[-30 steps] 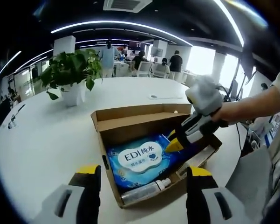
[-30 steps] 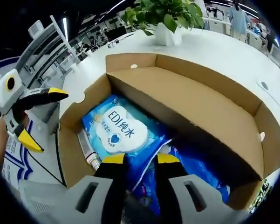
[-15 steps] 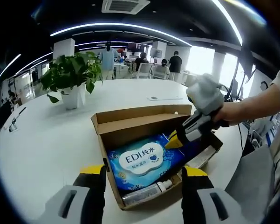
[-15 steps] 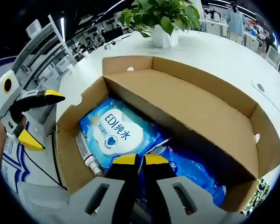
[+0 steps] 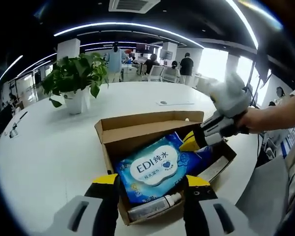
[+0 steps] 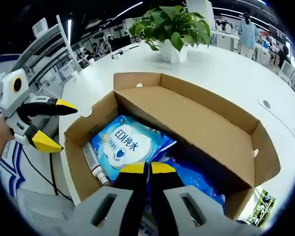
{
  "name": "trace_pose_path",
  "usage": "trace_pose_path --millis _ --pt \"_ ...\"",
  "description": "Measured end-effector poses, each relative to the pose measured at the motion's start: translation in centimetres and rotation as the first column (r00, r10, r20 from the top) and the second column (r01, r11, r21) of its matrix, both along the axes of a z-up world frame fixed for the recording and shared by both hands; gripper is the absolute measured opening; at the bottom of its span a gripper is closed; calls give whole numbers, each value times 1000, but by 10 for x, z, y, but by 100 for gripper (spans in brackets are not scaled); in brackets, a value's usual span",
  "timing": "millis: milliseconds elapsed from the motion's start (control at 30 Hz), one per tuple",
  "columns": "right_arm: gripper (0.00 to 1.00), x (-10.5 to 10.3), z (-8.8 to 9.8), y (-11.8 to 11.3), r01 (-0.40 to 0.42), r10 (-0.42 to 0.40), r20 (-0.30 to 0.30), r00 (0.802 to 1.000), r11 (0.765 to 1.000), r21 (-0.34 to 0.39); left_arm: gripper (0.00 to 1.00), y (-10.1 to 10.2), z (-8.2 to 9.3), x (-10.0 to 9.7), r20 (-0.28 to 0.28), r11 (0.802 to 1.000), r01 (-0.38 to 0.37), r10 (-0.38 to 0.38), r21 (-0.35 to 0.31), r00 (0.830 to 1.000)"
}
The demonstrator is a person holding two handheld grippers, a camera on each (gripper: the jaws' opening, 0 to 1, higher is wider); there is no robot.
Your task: Operate the shoe box by opening the lid, removing the specified soft item, and placing it in the target area until the item is outside and the box remains undamaged.
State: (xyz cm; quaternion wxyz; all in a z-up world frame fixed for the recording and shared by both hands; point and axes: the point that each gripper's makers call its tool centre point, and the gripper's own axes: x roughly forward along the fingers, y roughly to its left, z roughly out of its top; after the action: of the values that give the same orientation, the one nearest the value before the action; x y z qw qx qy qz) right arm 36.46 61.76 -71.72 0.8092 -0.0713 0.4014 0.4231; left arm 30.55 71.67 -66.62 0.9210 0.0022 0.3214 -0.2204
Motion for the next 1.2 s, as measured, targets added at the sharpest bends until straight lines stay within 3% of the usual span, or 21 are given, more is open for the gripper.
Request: trace_pose_path --millis 567,833,1200 --pt "0 3 11 -33 52 -53 50 997 999 7 33 -13 -30 28 -139 997 37 -28 61 990" --pt "0 1 9 -42 68 -67 62 996 998 -4 31 -15 -56 33 -245 992 68 -40 108 969" --pt "0 2 1 -58 76 -73 72 995 997 -34 29 -21 -75 33 -332 995 64 -36 72 942"
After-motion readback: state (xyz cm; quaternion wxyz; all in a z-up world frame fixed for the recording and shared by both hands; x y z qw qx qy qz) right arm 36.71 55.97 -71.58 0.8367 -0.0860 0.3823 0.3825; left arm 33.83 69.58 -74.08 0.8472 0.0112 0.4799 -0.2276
